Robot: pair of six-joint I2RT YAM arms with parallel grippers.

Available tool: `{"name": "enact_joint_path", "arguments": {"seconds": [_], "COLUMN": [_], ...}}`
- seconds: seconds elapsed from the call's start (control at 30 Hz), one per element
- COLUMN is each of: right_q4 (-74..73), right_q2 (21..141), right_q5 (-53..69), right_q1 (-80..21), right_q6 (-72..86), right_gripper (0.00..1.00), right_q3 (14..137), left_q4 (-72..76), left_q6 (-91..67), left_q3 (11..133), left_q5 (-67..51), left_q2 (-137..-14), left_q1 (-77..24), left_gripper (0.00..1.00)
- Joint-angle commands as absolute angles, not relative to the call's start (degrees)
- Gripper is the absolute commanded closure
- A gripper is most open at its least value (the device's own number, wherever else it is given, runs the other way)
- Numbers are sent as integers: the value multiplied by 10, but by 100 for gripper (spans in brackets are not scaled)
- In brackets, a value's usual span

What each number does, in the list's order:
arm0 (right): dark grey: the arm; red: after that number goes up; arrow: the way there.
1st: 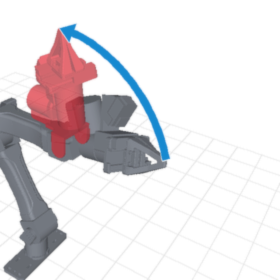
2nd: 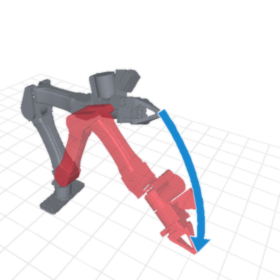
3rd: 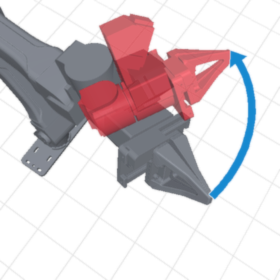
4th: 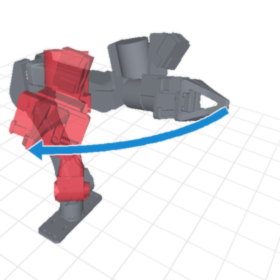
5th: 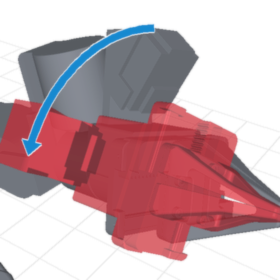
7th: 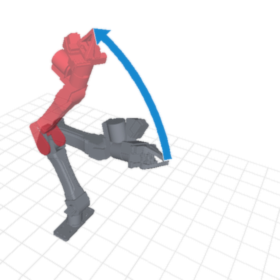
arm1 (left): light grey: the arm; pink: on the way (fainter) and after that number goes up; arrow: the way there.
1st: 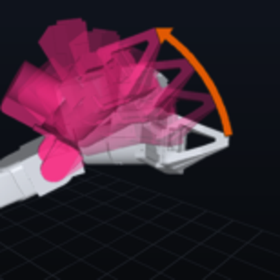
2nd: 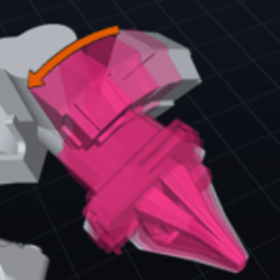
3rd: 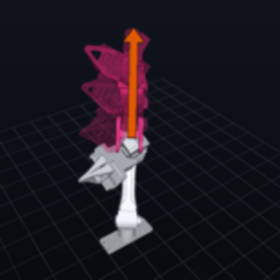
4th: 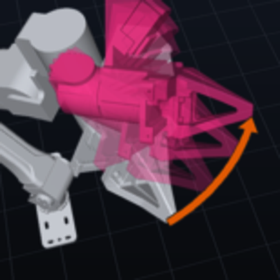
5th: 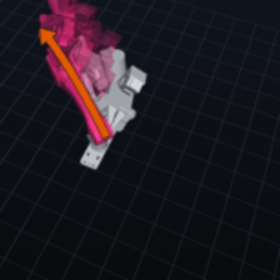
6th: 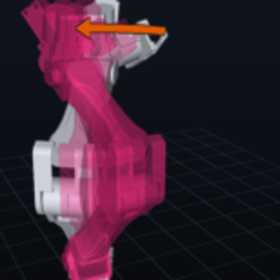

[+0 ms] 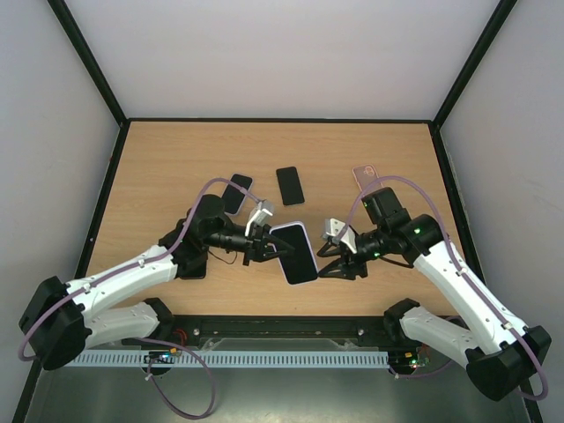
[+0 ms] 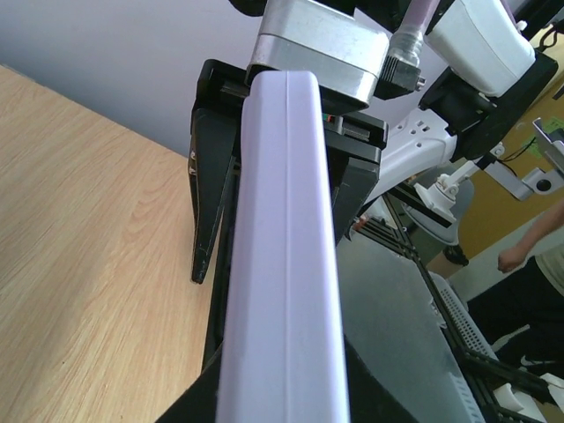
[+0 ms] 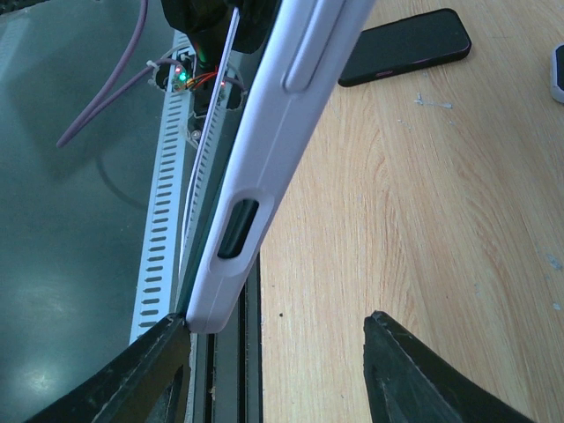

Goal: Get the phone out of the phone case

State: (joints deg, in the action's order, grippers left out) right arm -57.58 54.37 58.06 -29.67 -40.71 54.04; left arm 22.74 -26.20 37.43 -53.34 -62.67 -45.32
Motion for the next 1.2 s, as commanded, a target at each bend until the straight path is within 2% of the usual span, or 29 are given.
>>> {"name": "enact_joint_path", "arguments": {"seconds": [0.0, 0.23, 0.53, 0.87, 1.17], "right_q4": [-545, -508, -539, -556, -488], "right_q2": [540, 544, 560, 559, 537], "right_q5": [572, 517, 526, 513, 481], "right_q1": [-301, -301, -301, -302, -302], "right_q6": [-384, -359, -419, -456, -387], "right_gripper": [48, 52, 49, 42, 37], "right_q3": [532, 520, 527, 528, 507], "left_q4": [283, 308, 303, 300, 250], "left_q6": [-267, -287, -295, -300, -274], "left_q3": [390, 388, 394, 402, 411], "left_q5": [-550, -585, -620, -624, -585], "left_q2": [-630, -627, -612, -612, -603], "left_q1": [-467, -472, -474, -479, -484], "left_gripper": [97, 97, 97, 97, 97]}}
